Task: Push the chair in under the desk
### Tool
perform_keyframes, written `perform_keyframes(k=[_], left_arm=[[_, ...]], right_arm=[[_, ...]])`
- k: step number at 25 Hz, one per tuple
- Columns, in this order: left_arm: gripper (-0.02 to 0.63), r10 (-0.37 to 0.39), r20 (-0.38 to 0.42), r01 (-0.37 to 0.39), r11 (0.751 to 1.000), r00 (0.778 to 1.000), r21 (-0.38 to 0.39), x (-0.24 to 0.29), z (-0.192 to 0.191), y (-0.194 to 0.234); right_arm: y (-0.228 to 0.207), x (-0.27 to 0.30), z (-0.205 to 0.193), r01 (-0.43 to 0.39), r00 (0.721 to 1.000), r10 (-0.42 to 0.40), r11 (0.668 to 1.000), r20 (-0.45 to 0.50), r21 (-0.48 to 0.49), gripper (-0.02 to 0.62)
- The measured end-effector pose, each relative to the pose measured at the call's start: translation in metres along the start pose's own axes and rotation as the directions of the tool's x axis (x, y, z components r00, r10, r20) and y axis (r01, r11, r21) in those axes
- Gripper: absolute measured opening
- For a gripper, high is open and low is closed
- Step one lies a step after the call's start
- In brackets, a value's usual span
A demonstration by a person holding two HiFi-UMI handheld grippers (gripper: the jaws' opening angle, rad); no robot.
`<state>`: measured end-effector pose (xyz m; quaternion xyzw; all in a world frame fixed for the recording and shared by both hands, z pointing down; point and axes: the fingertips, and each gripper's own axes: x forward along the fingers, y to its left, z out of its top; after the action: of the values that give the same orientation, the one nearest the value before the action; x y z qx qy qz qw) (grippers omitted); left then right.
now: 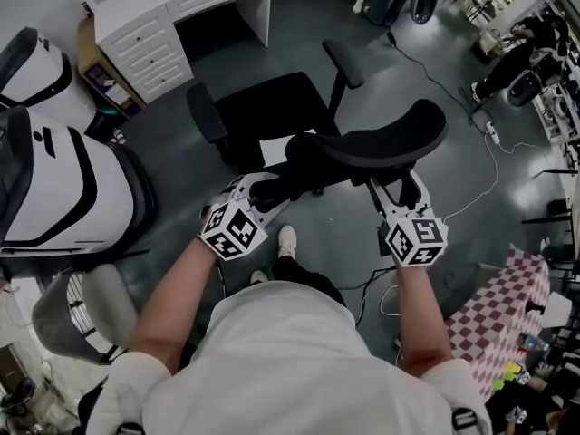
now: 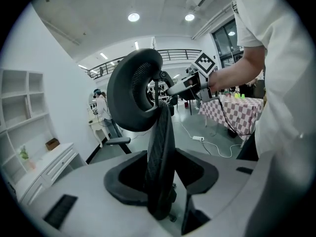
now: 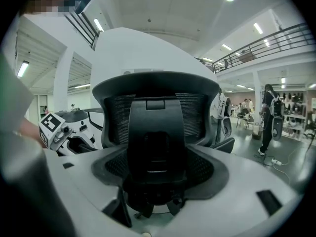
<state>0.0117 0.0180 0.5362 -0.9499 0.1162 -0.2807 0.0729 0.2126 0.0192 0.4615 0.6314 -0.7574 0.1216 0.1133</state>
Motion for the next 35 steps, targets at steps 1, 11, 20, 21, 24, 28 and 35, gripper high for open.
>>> perform_keyframes(k=[1,11,20,21,24,28,35], left_arm=[[0.166,0.002,-0.003,-0.002,1.000,1.000,-0.001,0.001,-0.001,0.005],[0.163,0.015,-0.016,-0.015,1.000,1.000,-0.006,0.016,-0.004,0.056],[0.164,0.026,-0.035,-0.027,0.999,0.999,-0.031,0.033,-0.006,0.093],[0.164,0.026,-0.036,-0.027,0.999,0.999,-0.032,0.035,-0.006,0.097],[0.164,0.027,-0.035,-0.029,0.999,0.999,-0.036,0.039,-0.008,0.109],[0.166,0.035,-0.038,-0.037,0.998,0.999,-0.048,0.044,-0.011,0.125],[0.167,0.047,-0.048,-0.050,0.997,0.998,-0.062,0.051,-0.013,0.155]], right_arm=[[0.000,0.005,0.002,-0.002,1.000,0.002,1.000,0.001,-0.001,0.313],[-0.011,0.057,0.020,-0.023,1.000,0.023,1.000,0.001,-0.015,0.313],[-0.024,0.098,0.033,-0.052,0.999,0.051,0.998,-0.009,-0.026,0.314],[-0.025,0.103,0.034,-0.054,0.998,0.054,0.998,-0.008,-0.027,0.313],[-0.028,0.116,0.038,-0.061,0.998,0.061,0.998,-0.005,-0.030,0.314],[-0.032,0.136,0.043,-0.076,0.997,0.076,0.996,-0.003,-0.035,0.314],[-0.036,0.165,0.056,-0.091,0.996,0.091,0.995,-0.002,-0.041,0.314]])
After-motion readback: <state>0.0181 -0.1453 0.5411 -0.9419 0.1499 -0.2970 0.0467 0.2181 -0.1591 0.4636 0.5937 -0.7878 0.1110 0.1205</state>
